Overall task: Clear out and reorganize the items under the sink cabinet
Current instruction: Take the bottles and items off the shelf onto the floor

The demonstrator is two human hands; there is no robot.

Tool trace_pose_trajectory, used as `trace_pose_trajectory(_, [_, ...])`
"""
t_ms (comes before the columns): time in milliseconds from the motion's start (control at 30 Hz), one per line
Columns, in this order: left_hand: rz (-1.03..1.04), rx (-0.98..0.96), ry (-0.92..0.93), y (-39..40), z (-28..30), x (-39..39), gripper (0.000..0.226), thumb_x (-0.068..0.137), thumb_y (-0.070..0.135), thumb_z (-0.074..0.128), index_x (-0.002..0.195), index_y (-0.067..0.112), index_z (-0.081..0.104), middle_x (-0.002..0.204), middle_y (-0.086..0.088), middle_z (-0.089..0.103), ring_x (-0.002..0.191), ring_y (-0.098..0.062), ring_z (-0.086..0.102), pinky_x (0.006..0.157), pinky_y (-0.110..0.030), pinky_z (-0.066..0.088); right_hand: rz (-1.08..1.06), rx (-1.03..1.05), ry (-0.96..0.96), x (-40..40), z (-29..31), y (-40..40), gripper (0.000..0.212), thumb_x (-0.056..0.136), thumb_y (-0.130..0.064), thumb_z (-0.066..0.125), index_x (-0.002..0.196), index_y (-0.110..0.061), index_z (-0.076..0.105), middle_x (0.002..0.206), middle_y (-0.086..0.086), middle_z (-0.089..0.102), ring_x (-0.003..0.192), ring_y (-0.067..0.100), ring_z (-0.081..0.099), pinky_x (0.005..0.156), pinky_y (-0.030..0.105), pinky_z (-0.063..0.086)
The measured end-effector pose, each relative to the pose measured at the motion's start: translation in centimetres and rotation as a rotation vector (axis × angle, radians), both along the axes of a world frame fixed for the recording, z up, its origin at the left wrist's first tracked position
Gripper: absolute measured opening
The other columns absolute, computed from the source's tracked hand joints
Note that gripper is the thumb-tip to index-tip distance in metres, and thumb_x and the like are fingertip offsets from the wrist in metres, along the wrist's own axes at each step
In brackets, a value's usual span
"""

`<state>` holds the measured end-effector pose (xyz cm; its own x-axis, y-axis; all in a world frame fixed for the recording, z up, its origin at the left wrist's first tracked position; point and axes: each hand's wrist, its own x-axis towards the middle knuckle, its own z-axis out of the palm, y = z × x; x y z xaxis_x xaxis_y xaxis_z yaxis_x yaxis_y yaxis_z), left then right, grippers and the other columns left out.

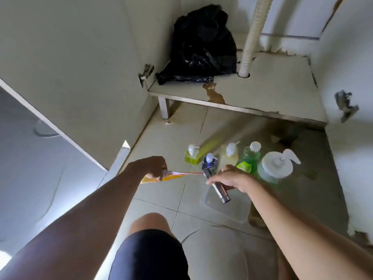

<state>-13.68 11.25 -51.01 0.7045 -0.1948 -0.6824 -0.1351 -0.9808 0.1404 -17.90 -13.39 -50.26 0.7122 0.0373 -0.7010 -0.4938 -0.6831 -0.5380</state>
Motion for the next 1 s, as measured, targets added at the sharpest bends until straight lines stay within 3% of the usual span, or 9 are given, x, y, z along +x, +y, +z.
trace_pose_trajectory(133, [0.127,0.026,0.011,2.5,-6.1,-1.8,0.033,0.080,0.009,0.067,0.113,0.012,0.068,0.116,-0.007,0.065,0.105,-0.024,0.059,0.076,-0.025,0.041,-0.028,0.024,0.104,-0.3,-6.3,3.5,0.039,0.066,-0.042,0.080,0.072,-0.017,0.051,0.067,0.001,0.053,0.058,0.014,0.049,0.055,0.023,0.035])
trace_pose_trajectory(267, [0.178,0.032,0.020,2.6,-11.4,-3.3,0.032,0.084,0.011,0.062,0.116,0.011,0.066,0.118,-0.013,0.064,0.106,-0.028,0.060,0.077,-0.029,0.047,-0.049,0.013,0.176,-1.2,-10.4,5.8,0.045,0.068,-0.042,0.077,0.086,-0.013,0.048,0.082,0.001,0.054,0.071,0.016,0.053,0.058,0.024,0.038])
trace_pose_trajectory(400, [0.213,-0.011,0.008,1.6,-14.5,-4.4,0.031,0.090,0.011,0.054,0.119,0.010,0.063,0.124,-0.014,0.060,0.112,-0.030,0.058,0.087,-0.033,0.049,-0.116,0.001,0.141,-1.5,-12.1,6.0,0.041,0.068,-0.041,0.078,0.077,-0.013,0.049,0.089,0.005,0.061,0.081,0.020,0.063,0.056,0.021,0.045])
trace_pose_trajectory(600, [0.066,-0.053,-0.037,-2.4,-16.2,-3.4,0.045,0.082,-0.004,0.047,0.123,0.011,0.057,0.123,-0.016,0.059,0.112,-0.034,0.057,0.090,-0.038,0.051,-0.145,-0.188,0.014,-1.7,-13.4,2.9,0.034,0.067,-0.046,0.071,0.073,-0.015,0.057,0.084,0.007,0.067,0.079,0.023,0.068,0.069,0.028,0.056])
trace_pose_trajectory(733, [-0.035,-0.062,-0.104,-5.4,-16.9,-2.9,0.042,0.084,-0.005,0.043,0.121,0.011,0.055,0.121,-0.018,0.058,0.111,-0.038,0.058,0.088,-0.042,0.050,-0.167,-0.269,-0.040,-2.1,-13.8,0.6,0.032,0.075,-0.045,0.065,0.077,-0.015,0.058,0.091,0.011,0.067,0.090,0.028,0.067,0.068,0.026,0.050])
trace_pose_trajectory(867, [-0.025,-0.119,-0.050,-6.8,-17.3,-3.0,0.042,0.089,0.008,0.052,0.130,0.015,0.051,0.127,-0.016,0.057,0.113,-0.034,0.059,0.093,-0.041,0.051,-0.152,-0.357,-0.095,-2.7,-13.7,-0.2,0.038,0.087,-0.040,0.057,0.108,-0.010,0.065,0.114,0.013,0.067,0.107,0.031,0.062,0.085,0.031,0.050])
trace_pose_trajectory(1000, [0.001,-0.145,-0.019,-7.0,-15.4,-2.7,0.046,0.088,0.021,0.059,0.132,0.016,0.050,0.133,-0.012,0.056,0.120,-0.030,0.054,0.098,-0.040,0.047,-0.045,-0.430,-0.176,-3.3,-11.3,-0.1,0.031,0.092,-0.029,0.052,0.113,-0.010,0.062,0.117,0.013,0.064,0.112,0.030,0.060,0.089,0.032,0.049])
